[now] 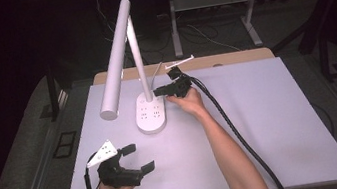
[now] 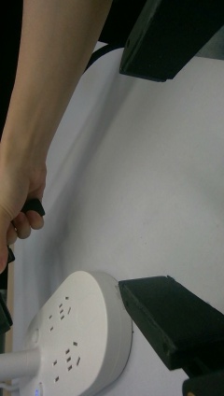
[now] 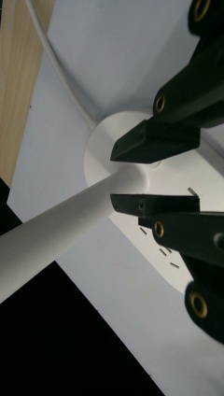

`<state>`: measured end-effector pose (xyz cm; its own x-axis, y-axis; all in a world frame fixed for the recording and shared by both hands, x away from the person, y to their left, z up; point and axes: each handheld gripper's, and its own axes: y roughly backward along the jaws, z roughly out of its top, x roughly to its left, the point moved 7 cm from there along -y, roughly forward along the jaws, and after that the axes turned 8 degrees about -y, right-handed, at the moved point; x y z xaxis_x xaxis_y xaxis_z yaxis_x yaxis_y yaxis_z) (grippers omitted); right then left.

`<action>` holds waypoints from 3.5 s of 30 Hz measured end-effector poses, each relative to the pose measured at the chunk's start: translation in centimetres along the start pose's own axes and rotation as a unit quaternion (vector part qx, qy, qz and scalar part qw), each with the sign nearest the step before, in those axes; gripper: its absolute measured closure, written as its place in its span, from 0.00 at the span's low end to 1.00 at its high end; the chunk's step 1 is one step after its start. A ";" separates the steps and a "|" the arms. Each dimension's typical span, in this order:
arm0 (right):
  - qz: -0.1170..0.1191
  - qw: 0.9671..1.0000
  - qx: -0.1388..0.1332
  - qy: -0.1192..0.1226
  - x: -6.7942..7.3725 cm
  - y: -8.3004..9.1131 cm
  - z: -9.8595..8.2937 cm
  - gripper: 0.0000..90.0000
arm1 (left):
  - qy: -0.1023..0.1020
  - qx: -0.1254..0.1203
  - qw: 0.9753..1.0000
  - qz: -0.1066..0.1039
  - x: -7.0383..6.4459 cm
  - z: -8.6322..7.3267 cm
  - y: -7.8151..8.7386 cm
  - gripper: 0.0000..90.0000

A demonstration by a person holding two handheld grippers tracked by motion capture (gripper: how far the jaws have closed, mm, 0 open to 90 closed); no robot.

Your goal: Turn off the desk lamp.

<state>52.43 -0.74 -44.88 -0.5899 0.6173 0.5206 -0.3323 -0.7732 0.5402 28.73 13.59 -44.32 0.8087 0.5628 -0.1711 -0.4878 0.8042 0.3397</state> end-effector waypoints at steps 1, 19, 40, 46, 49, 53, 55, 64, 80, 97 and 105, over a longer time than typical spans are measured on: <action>-0.002 1.000 0.001 -0.001 -0.1 -0.2 -0.1 0.85 | -0.001 0.000 1.000 -0.001 0.0 0.0 0.0 0.00; -0.013 1.000 0.001 -0.004 -1.2 -2.2 -0.6 1.00 | -0.002 -0.002 1.000 -0.001 -0.1 0.1 0.0 0.00; -0.034 0.999 0.007 -0.023 -1.4 -2.8 -1.0 1.00 | -0.003 0.000 1.000 0.001 -0.1 0.0 -0.1 0.00; -0.037 0.999 0.004 -0.023 -1.3 -2.8 -1.0 1.00 | -0.002 -0.001 1.000 0.000 -0.1 0.0 0.0 0.00; -0.033 0.999 0.002 -0.030 -1.4 -2.7 -0.9 1.00 | -0.001 -0.001 1.000 0.000 -0.1 0.0 0.0 0.00; -0.042 0.999 0.008 -0.025 -1.4 -2.5 -0.9 1.00 | -0.002 -0.001 1.000 0.000 0.0 0.0 0.0 0.00; -0.046 0.999 0.011 -0.021 -1.5 -2.4 -0.9 1.00 | -0.002 -0.001 1.000 0.000 0.0 0.0 0.0 0.00; -0.045 0.999 0.006 -0.028 -1.9 -2.3 -0.9 1.00 | -0.003 0.001 1.000 0.000 0.0 0.0 -0.1 0.00; -0.056 0.998 0.011 -0.022 -1.4 -2.6 -1.0 1.00 | -0.001 -0.001 1.000 0.001 0.1 0.1 0.0 0.00; -0.055 0.998 0.007 -0.011 -1.3 -2.5 -1.0 1.00 | -0.002 0.001 1.000 0.001 0.0 0.0 0.0 0.00; -0.057 0.998 0.010 -0.007 -1.4 -2.5 -1.1 1.00 | -0.003 0.001 1.000 0.002 0.1 0.0 0.0 0.00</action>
<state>53.23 0.20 -47.72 -0.5390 0.7031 0.4639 -0.3823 -0.6949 0.6091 28.82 13.62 -44.33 0.8084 0.5650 -0.1650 -0.4901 0.8014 0.3428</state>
